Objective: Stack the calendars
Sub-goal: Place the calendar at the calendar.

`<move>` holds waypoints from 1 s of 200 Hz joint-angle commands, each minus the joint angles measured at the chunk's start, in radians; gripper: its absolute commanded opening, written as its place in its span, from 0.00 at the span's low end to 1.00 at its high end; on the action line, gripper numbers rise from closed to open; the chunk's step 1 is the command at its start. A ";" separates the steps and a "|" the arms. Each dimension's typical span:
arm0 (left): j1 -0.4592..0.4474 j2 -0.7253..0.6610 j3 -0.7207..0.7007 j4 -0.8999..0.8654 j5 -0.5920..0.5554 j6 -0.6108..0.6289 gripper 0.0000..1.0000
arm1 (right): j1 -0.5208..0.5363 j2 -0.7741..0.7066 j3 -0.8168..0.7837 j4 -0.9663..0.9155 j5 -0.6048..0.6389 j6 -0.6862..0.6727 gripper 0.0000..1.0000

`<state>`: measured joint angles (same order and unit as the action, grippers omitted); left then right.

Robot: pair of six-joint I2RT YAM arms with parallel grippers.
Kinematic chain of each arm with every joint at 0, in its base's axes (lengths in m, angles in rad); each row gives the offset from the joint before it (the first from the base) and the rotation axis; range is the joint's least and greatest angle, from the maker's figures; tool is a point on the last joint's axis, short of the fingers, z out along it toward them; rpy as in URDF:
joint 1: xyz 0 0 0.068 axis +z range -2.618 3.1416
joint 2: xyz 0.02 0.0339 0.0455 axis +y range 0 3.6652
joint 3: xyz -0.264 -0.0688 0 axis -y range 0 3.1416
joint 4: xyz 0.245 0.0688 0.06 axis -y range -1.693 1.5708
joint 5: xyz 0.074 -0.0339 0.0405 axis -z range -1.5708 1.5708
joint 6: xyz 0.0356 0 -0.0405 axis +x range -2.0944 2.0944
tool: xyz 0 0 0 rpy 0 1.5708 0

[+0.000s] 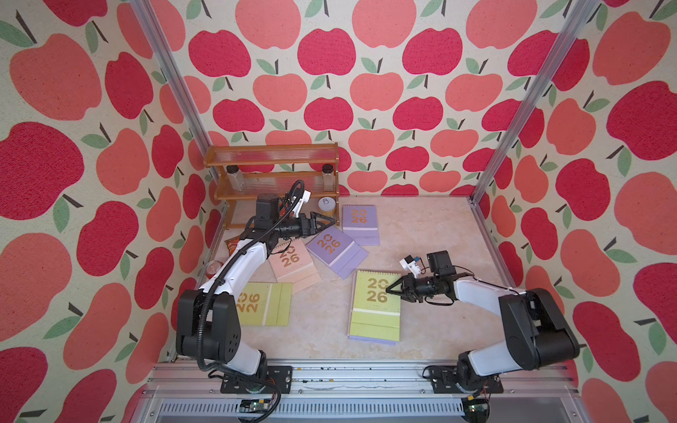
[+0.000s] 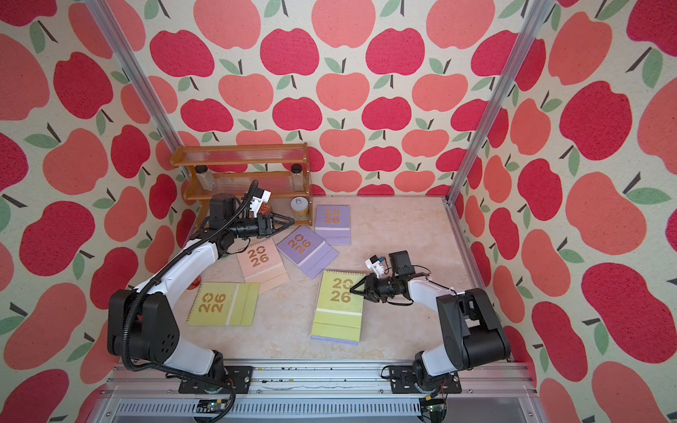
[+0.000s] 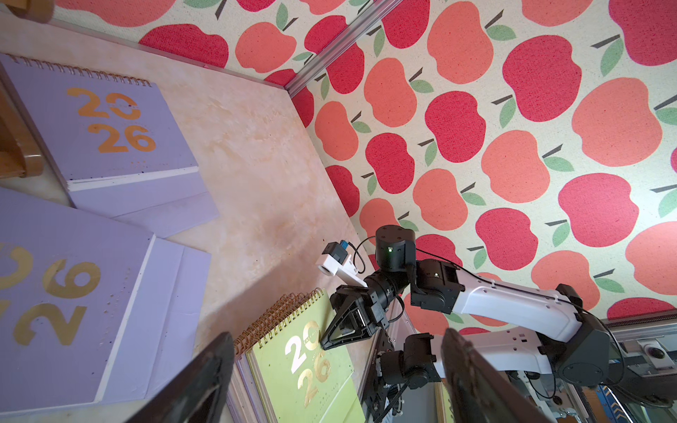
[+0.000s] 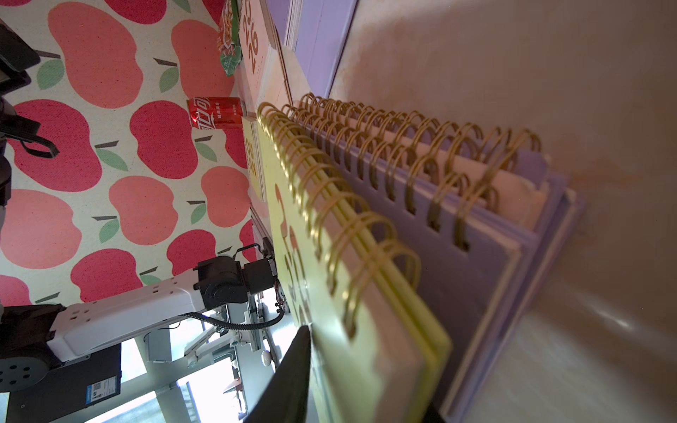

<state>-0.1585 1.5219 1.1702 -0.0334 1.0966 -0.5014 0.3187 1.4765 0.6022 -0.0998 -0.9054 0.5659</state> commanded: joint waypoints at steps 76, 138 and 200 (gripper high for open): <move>-0.011 0.022 0.031 0.010 -0.001 0.015 0.87 | 0.025 -0.066 0.080 -0.210 0.153 -0.082 0.52; -0.012 0.021 0.035 -0.007 -0.007 0.026 0.87 | 0.039 -0.086 0.112 -0.313 0.246 -0.111 0.55; -0.012 0.020 0.043 -0.031 -0.010 0.042 0.94 | 0.047 -0.094 0.115 -0.360 0.354 -0.121 0.65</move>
<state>-0.1665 1.5337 1.1740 -0.0372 1.0954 -0.4942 0.3622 1.3930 0.7155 -0.3767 -0.6834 0.4706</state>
